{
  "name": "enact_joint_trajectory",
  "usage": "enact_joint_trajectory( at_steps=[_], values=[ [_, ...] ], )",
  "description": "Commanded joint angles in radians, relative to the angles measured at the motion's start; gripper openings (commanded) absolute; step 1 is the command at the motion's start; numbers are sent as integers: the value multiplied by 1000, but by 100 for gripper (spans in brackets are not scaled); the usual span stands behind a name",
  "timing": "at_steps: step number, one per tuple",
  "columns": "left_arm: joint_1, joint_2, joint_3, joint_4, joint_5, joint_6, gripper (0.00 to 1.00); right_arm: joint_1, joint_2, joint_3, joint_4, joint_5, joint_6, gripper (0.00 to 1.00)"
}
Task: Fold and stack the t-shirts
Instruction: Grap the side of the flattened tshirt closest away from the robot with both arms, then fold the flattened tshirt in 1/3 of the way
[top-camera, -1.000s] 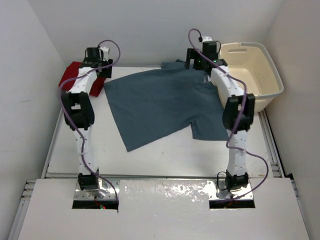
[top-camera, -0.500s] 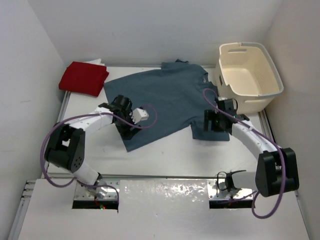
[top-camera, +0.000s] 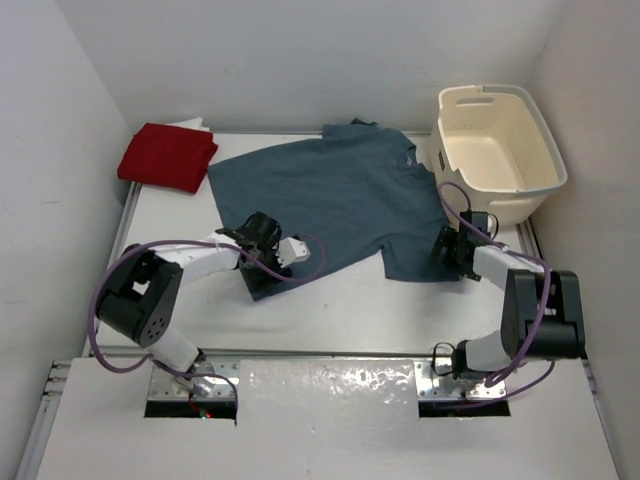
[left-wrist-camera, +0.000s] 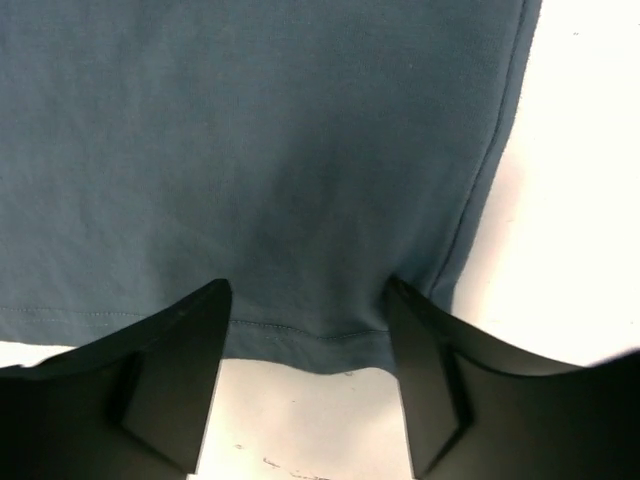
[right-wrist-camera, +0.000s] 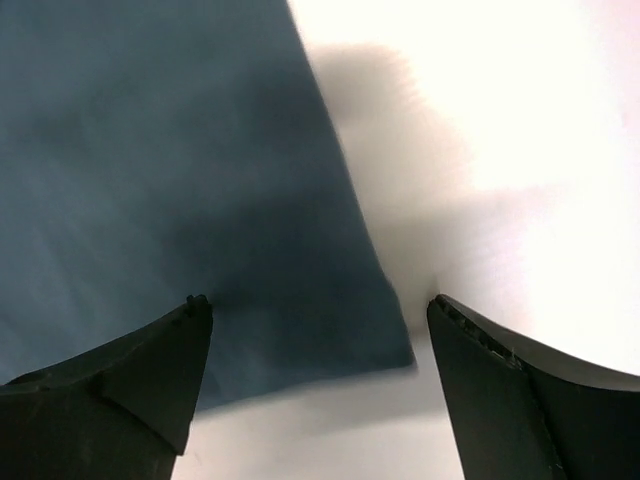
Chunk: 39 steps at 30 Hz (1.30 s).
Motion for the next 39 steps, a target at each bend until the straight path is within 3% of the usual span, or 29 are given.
enact_joint_trajectory(
  at_steps=[1,3,5,6,7,8,9,13,21,24,31,34,39],
  values=[
    [5,33,-66,31,-135,17,59,0,74,-7,92,-36,10,85],
    [5,26,-84,18,-126,17,59,0,74,-28,95,-1,8,81],
    [5,18,-113,17,-124,19,51,0,79,-36,86,-5,-1,65],
    [5,17,-123,21,-130,20,44,0,79,-45,84,-29,-1,47],
    [5,17,-137,23,-135,20,30,0,76,-55,84,-46,6,37],
    [5,14,-138,17,-138,19,21,0,56,-76,83,-65,13,19],
    [5,9,-137,8,-144,16,1,0,39,-85,72,-89,19,2],
    [24,-83,-132,-69,-190,26,0,0,-148,-147,-33,-124,37,0],
    [56,-370,-186,-351,-241,148,0,14,-736,-138,-579,-194,79,0],
    [71,-433,-210,-413,-250,172,0,17,-838,-90,-751,-209,71,0],
    [172,-508,-186,-540,-258,304,0,16,-840,94,-939,-255,30,0],
    [243,-502,-115,-497,-243,355,0,16,-730,172,-833,-263,-9,0],
    [254,-278,104,-503,-163,344,0,23,-485,280,-516,-243,-24,0]
  ],
)
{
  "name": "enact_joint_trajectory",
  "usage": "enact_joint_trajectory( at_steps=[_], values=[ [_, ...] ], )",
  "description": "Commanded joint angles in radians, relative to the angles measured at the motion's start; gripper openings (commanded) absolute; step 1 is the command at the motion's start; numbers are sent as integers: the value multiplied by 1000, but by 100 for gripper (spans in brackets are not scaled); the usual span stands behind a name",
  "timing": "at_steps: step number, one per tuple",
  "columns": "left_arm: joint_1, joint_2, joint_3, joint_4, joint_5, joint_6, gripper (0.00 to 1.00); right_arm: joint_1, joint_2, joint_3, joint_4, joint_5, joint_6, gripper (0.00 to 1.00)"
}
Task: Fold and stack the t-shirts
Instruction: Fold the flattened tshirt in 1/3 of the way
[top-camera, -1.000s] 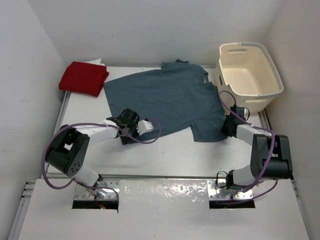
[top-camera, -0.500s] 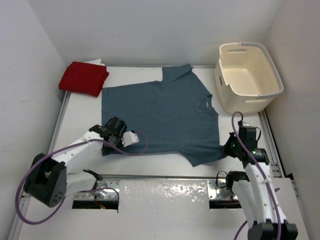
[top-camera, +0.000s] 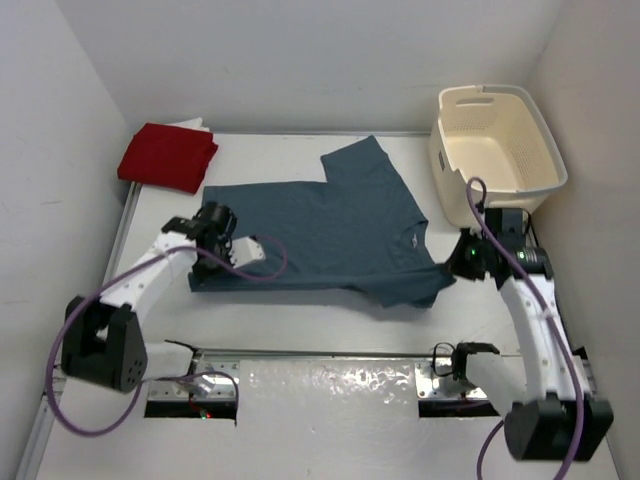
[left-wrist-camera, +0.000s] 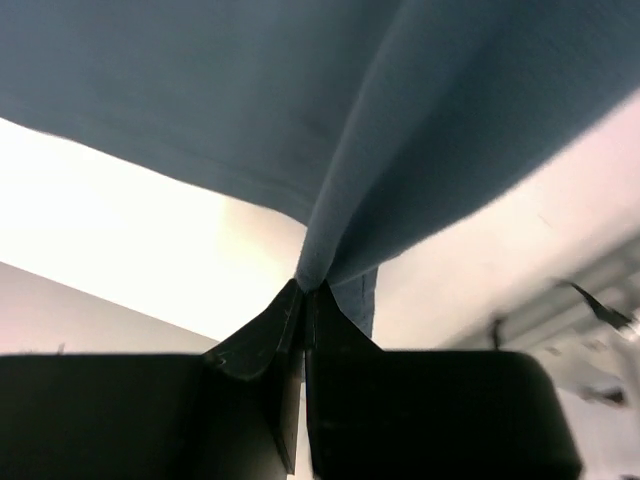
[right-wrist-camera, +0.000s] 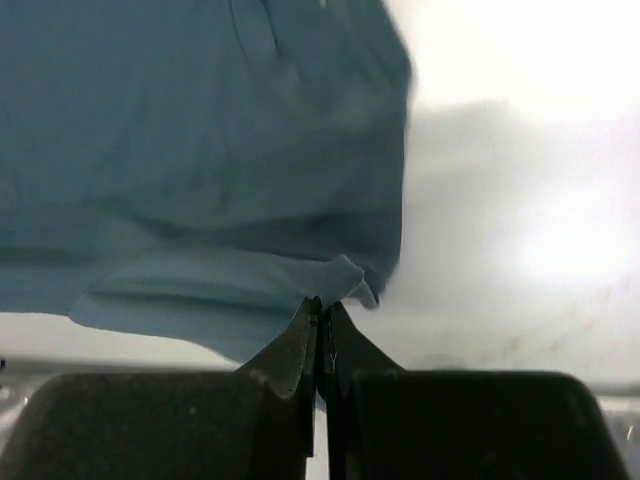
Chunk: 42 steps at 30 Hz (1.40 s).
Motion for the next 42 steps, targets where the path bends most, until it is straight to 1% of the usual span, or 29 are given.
enact_joint_trajectory(
  at_steps=[1,2,3,6,7,8,11,14,20,22,23,25,27,28,29,30,31,32,33,34,35,36,37,38,39,40,41,42],
  values=[
    [14,118,134,25,40,28,0,9,141,91,278,58,-36,0],
    [14,170,177,32,51,27,0,19,213,108,315,69,-41,0],
    [20,192,192,54,57,29,0,45,251,140,374,67,-45,0],
    [29,274,231,101,31,44,0,151,415,189,430,89,-86,0],
    [32,320,257,106,25,52,0,162,457,218,433,104,-100,0],
    [44,342,272,112,15,52,0,165,532,228,441,107,-102,0],
    [86,428,339,135,18,43,0,167,641,275,490,130,-120,0],
    [127,491,396,163,9,15,0,168,721,378,482,162,-149,0],
    [149,581,441,197,-11,-48,0,170,842,461,458,155,-186,0],
    [149,601,442,198,-12,-65,3,170,867,476,453,145,-188,0],
    [150,624,444,198,-14,-81,11,170,888,493,453,136,-189,0],
    [160,646,458,207,-27,-110,21,170,913,513,449,133,-194,0],
    [179,681,511,235,-43,-195,37,170,960,564,435,133,-202,0],
    [218,693,542,247,-58,-233,38,170,976,579,420,129,-205,0],
    [233,706,583,255,-52,-309,40,174,988,611,416,124,-206,0],
    [274,713,670,260,-40,-350,42,177,999,624,413,122,-211,0],
    [332,704,709,267,21,-391,43,180,1014,634,400,124,-214,0],
    [357,650,740,279,85,-417,43,191,1016,645,396,124,-217,0],
    [377,605,745,287,235,-395,43,196,1016,644,398,124,-220,0],
    [367,560,719,292,285,-341,43,202,1009,639,405,124,-220,0],
    [350,480,682,281,302,-199,35,204,1006,630,410,124,-217,0],
    [312,450,604,261,304,-130,30,205,1003,627,416,122,-211,0],
    [299,433,569,232,305,-64,26,205,1000,624,422,125,-208,0],
    [292,430,535,154,308,36,25,207,994,616,425,127,-206,0],
    [285,443,484,117,305,70,25,207,991,613,432,127,-202,0],
    [281,462,469,46,282,124,28,205,985,607,438,125,-200,0],
    [279,504,449,24,269,136,37,205,986,607,438,124,-200,0],
    [281,521,438,20,229,139,43,205,985,608,438,125,-200,0]
  ],
)
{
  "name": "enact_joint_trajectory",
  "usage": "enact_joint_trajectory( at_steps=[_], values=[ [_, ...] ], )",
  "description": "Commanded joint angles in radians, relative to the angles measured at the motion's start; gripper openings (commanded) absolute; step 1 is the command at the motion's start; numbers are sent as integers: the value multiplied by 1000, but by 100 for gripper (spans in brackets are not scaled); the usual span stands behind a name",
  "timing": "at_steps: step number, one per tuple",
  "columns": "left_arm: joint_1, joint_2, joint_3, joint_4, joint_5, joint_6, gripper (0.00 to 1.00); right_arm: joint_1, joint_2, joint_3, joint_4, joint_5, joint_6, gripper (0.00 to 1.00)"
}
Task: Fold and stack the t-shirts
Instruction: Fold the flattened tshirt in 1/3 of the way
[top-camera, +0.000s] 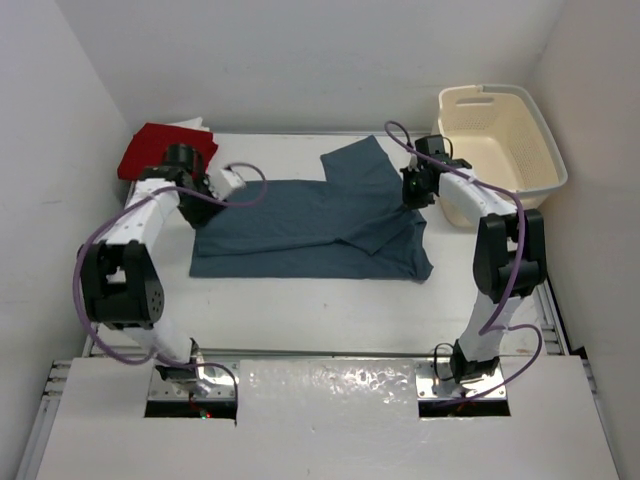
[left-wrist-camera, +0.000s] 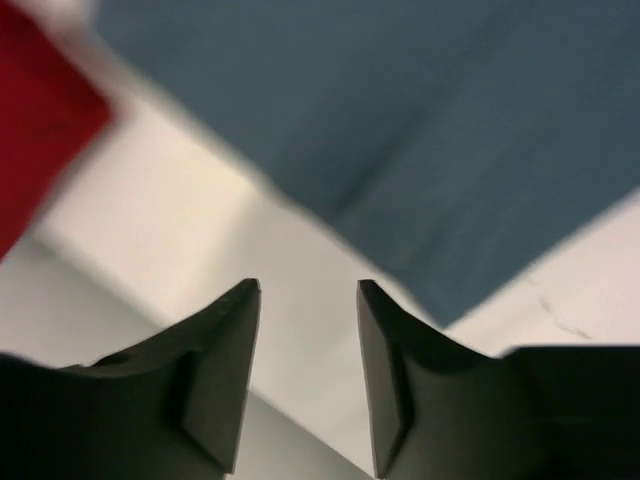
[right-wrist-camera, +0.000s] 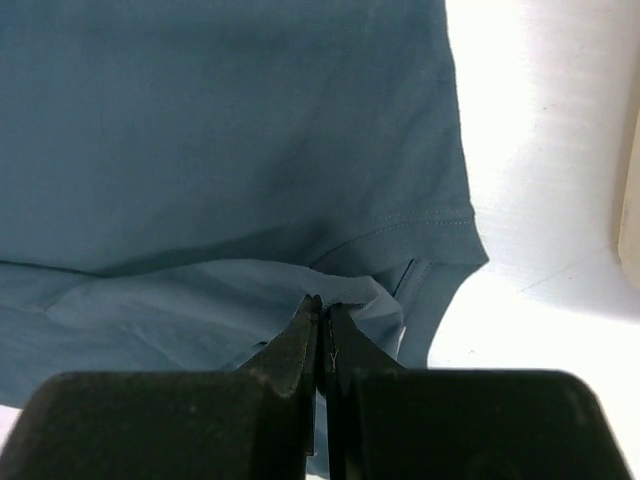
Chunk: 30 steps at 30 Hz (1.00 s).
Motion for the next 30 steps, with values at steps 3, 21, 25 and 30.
enact_joint_trajectory(
  at_steps=[3,21,25,30],
  values=[
    [-17,120,-127,-92,-34,201,51,0,-46,3,26,-3,-1,0],
    [-82,175,-161,69,-112,205,33,2,-83,-76,46,9,13,0],
    [-80,201,-169,74,-147,198,26,0,-94,-73,49,6,13,0],
    [-82,204,-157,68,-147,191,5,2,-98,-61,40,7,4,0]
  ],
)
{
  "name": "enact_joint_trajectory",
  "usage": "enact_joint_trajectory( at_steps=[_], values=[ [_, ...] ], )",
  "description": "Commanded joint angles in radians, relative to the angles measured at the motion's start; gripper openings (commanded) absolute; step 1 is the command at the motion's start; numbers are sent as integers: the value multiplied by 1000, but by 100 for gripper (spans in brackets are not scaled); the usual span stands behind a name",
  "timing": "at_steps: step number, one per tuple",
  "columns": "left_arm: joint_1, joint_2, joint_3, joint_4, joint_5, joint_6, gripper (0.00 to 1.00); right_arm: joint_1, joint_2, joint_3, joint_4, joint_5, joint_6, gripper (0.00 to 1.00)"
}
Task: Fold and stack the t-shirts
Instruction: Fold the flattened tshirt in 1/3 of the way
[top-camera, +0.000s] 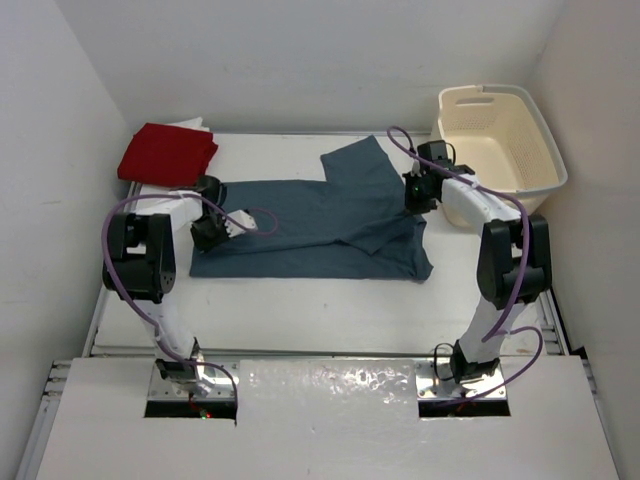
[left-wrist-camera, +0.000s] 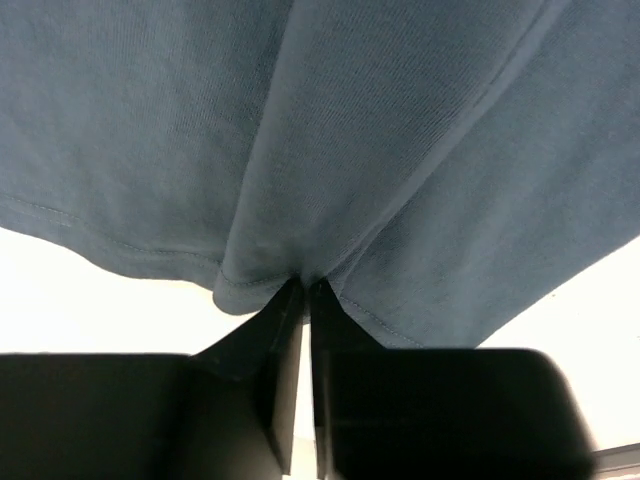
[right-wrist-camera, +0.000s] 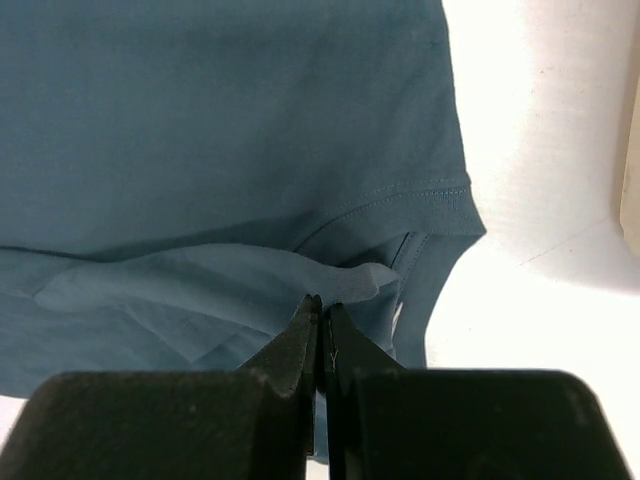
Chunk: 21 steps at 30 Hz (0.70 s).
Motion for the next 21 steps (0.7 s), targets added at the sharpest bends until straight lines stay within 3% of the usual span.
enact_joint_trajectory(
  at_steps=[1,12,21],
  values=[
    [6,2,17,9,-13,-3,3,1,-44,16,19,4,-2,0],
    [25,52,158,40,45,-163,0,11,5,100,29,-16,7,0],
    [25,127,197,54,-38,-236,0,25,104,186,27,-33,3,0]
  ],
)
